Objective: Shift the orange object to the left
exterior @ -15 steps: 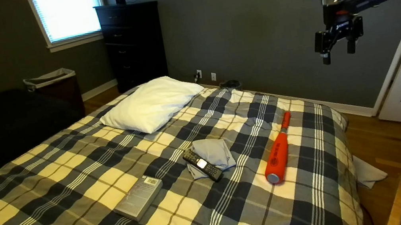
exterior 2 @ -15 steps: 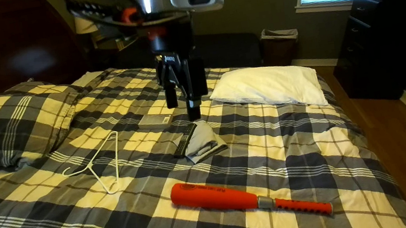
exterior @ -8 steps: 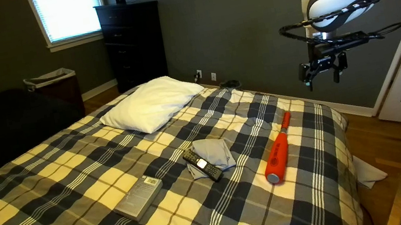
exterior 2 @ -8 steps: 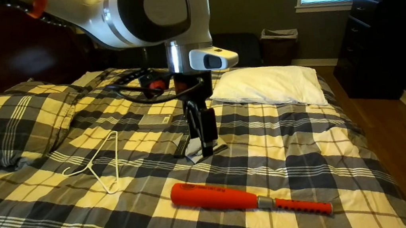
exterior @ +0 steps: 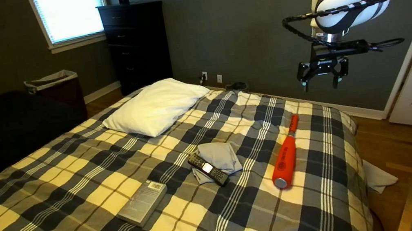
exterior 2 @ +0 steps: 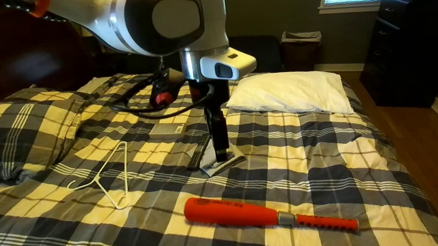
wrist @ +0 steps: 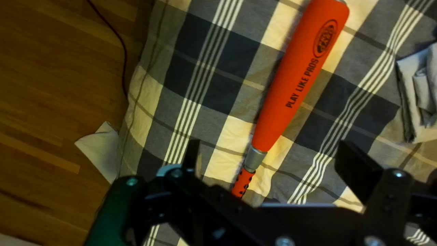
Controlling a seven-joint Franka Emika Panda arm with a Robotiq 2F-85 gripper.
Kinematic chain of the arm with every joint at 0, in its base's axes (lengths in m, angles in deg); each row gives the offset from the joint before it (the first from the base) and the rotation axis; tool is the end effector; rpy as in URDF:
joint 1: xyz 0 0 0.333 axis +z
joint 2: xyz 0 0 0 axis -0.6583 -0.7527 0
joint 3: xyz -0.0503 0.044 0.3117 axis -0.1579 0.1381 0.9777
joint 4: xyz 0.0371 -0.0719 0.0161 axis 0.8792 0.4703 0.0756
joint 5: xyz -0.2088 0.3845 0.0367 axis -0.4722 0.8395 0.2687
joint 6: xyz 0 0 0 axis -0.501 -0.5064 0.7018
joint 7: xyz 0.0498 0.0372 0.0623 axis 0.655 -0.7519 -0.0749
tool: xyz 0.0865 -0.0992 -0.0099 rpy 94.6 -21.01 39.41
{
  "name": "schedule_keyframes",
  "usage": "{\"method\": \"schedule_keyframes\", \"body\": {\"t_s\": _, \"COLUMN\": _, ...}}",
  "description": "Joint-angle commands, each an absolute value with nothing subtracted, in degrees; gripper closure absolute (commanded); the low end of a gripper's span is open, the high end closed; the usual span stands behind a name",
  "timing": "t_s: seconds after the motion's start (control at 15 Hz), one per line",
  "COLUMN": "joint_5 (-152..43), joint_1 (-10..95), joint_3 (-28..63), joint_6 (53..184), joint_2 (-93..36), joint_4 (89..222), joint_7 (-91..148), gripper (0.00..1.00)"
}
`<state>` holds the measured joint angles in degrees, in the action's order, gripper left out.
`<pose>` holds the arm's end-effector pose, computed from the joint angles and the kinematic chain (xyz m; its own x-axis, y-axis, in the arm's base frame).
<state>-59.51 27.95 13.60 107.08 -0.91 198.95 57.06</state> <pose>0.4700 -0.1864 0.3492 0.6590 -0.7518 0.0247 -0.7502 -0.6545 0.0942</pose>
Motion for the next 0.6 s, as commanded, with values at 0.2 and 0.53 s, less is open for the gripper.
{"method": "schedule_keyframes", "body": {"t_s": 0.2, "joint_5": -57.3, "joint_1": 27.9, "joint_3": 13.5, "joint_6": 136.5, "joint_2": -10.5, "joint_4": 209.1, "joint_7": 70.0, "gripper": 0.0}}
{"method": "schedule_keyframes", "body": {"t_s": 0.53, "joint_5": -58.7, "joint_1": 29.6, "joint_3": 11.5, "joint_6": 139.0, "joint_2": -15.4, "joint_4": 210.2, "joint_7": 71.6, "gripper": 0.0}}
